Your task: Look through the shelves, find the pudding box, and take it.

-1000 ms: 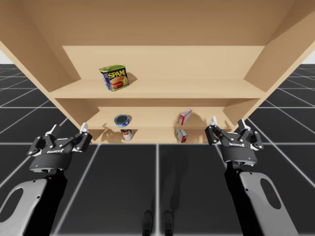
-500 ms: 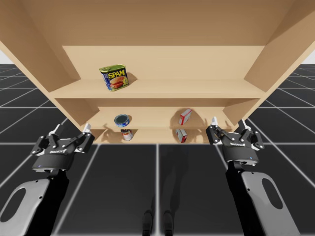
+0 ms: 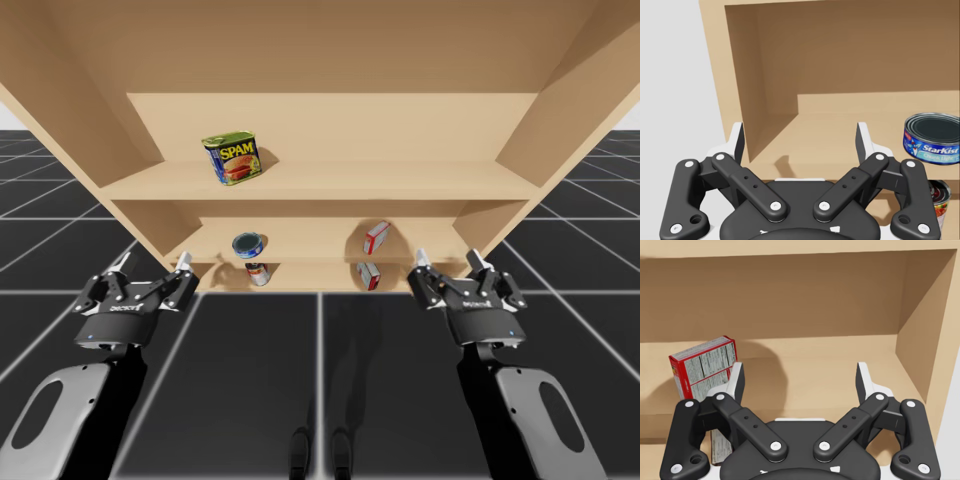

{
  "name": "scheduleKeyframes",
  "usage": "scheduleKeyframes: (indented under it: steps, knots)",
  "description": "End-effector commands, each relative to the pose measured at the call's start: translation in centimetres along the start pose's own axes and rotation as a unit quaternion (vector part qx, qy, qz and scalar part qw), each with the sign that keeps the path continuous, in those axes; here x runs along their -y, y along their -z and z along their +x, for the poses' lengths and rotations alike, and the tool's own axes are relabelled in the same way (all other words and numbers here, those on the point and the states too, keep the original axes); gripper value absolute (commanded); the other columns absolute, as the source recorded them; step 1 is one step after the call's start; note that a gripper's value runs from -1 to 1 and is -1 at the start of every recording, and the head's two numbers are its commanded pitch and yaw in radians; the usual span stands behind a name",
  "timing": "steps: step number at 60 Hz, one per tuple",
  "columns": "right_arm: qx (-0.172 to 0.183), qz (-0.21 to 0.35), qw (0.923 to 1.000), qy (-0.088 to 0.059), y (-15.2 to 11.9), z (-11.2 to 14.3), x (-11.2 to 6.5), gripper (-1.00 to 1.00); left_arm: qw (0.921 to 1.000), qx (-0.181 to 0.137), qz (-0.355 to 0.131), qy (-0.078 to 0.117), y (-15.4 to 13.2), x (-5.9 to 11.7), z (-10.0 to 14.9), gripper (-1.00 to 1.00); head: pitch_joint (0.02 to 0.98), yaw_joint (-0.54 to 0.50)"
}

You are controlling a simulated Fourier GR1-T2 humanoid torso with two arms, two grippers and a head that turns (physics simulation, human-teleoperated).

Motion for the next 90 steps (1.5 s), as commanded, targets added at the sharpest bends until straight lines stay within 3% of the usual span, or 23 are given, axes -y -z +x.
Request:
scheduleKeyframes:
  steps: [1,2,3,6,8,9,20,30,40,53,56,60,69,78,80,83,90]
  knots:
    - [-0.031,0.039,0.9987,0.002,-2.3,0.0,-2.2,-1.00,1.0000,-0.001,0.001,-0.001,0.0,0.1,0.0,-1.00,0.759,-0.24]
    - [-0.040,0.050,0.9979,0.011,-2.7,0.0,-2.5,-1.00,1.0000,-0.001,0.001,-0.001,0.0,0.0,0.0,-1.00,0.756,-0.24]
    - [-0.043,0.054,0.9976,0.009,-2.9,0.0,-2.7,-1.00,1.0000,-0.001,0.001,-0.001,0.0,0.0,0.0,-1.00,0.755,-0.24]
    - [-0.046,0.055,0.9973,-0.014,-3.6,-0.4,-3.3,-1.00,1.0000,-0.001,0.001,-0.001,0.0,0.0,0.0,-1.00,0.749,-0.24]
    - [-0.054,0.061,0.9966,-0.015,-3.8,-0.7,-3.6,-1.00,1.0000,-0.001,0.001,-0.002,-0.1,0.0,0.1,-1.00,0.748,-0.23]
    - [-0.062,0.074,0.9950,-0.023,-4.1,-1.1,-3.9,-1.00,1.0000,-0.001,0.002,-0.002,-0.1,0.0,0.1,-1.00,0.746,-0.23]
    - [-0.099,0.107,0.9889,-0.029,-4.8,-3.1,-5.1,-1.00,1.0000,-0.002,0.003,-0.005,-0.1,-0.2,0.1,-1.00,0.743,-0.23]
    - [-0.129,0.108,0.9851,-0.036,-3.8,-5.0,-5.6,-1.00,1.0000,-0.002,0.003,-0.005,-0.1,-0.2,0.1,-1.00,0.746,-0.23]
    - [-0.136,0.092,0.9845,-0.061,-1.9,-7.1,-6.1,-1.00,1.0000,-0.002,0.006,-0.005,0.0,-0.4,0.1,-1.00,0.750,-0.21]
    - [-0.141,0.085,0.9846,-0.059,0.9,-9.2,-6.6,-1.00,0.9999,-0.003,0.010,-0.005,0.0,-0.7,0.1,-1.00,0.750,-0.21]
    - [-0.145,0.084,0.9836,-0.066,1.6,-9.8,-6.8,-1.00,0.9999,-0.004,0.010,-0.005,0.0,-0.7,0.1,-1.00,0.751,-0.21]
    - [-0.157,0.087,0.9822,-0.058,2.5,-10.3,-7.0,-1.00,0.9999,-0.004,0.011,-0.004,0.0,-0.7,0.1,-1.00,0.751,-0.21]
    - [-0.155,0.084,0.9817,-0.072,4.2,-11.1,-7.4,-1.00,0.9999,-0.004,0.012,-0.004,-0.1,-0.7,0.1,-1.00,0.749,-0.20]
    - [-0.167,0.079,0.9801,-0.073,5.8,-12.0,-7.8,-1.00,0.9999,-0.004,0.012,-0.004,-0.1,-0.7,0.1,-1.00,0.749,-0.20]
    - [-0.166,0.075,0.9799,-0.080,6.3,-12.3,-7.8,-1.00,0.9999,-0.005,0.012,-0.004,-0.1,-0.7,0.1,-1.00,0.749,-0.20]
    - [-0.174,0.076,0.9790,-0.073,6.5,-12.5,-7.8,-1.00,0.9999,-0.005,0.011,-0.004,-0.1,-0.7,0.1,-1.00,0.748,-0.20]
    - [-0.188,0.081,0.9758,-0.077,6.7,-13.0,-7.7,-1.00,0.9999,-0.006,0.010,-0.004,0.0,-0.6,0.1,-1.00,0.750,-0.20]
